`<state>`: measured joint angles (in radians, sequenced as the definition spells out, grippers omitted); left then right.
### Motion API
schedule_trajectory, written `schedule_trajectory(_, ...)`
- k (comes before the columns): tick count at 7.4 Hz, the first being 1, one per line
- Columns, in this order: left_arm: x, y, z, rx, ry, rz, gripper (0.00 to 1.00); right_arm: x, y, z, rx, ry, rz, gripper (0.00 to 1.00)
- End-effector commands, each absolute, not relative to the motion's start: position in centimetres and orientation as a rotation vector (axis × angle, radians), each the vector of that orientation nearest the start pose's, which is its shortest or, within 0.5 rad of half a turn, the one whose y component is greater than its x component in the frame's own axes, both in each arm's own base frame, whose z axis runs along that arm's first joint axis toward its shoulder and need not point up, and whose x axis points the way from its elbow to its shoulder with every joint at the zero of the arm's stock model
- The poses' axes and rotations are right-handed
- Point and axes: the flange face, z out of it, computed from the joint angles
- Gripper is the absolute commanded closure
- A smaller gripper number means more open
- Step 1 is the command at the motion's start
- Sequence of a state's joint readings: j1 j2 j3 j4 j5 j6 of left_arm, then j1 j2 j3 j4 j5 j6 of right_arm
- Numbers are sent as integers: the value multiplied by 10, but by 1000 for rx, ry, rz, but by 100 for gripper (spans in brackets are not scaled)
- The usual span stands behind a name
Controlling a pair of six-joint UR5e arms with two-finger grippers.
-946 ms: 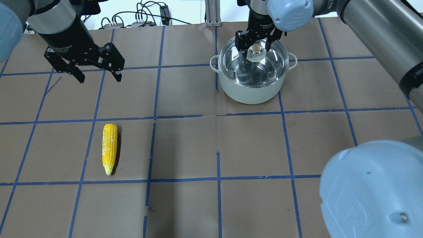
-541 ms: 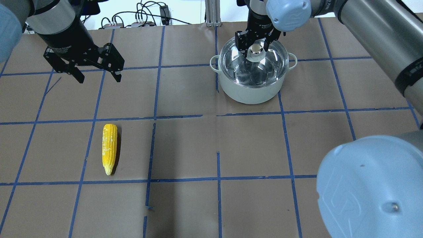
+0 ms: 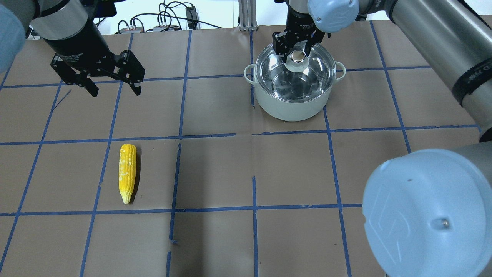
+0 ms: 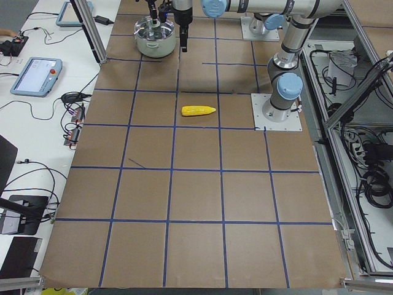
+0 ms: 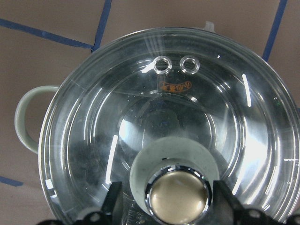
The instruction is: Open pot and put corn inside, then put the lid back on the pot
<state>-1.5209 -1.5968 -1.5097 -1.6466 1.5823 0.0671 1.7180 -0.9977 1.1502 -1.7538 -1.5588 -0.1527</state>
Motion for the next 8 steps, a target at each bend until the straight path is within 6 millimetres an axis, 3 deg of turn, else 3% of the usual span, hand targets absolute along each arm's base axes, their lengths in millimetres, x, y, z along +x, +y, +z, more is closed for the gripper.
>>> schedule_trajectory(1,-107,-508,493,29,3133,78,0,239,-694,361,-472,3097,-36,46)
schedule_trajectory(3,-108,-506,494,29,3133,78,0,236,-692,366,-472,3100,-19,53)
schedule_trajectory(4,-108,-506,495,29,3133,75,0,234,-690,385,-472,3101,9,55)
schedule_trajectory(6,-108,-506,494,29,3133,78,0,224,-686,449,-450,3100,110,58)
schedule_trajectory(8,-107,-501,496,60,3130,85,0,205,-664,488,-458,3091,201,61)
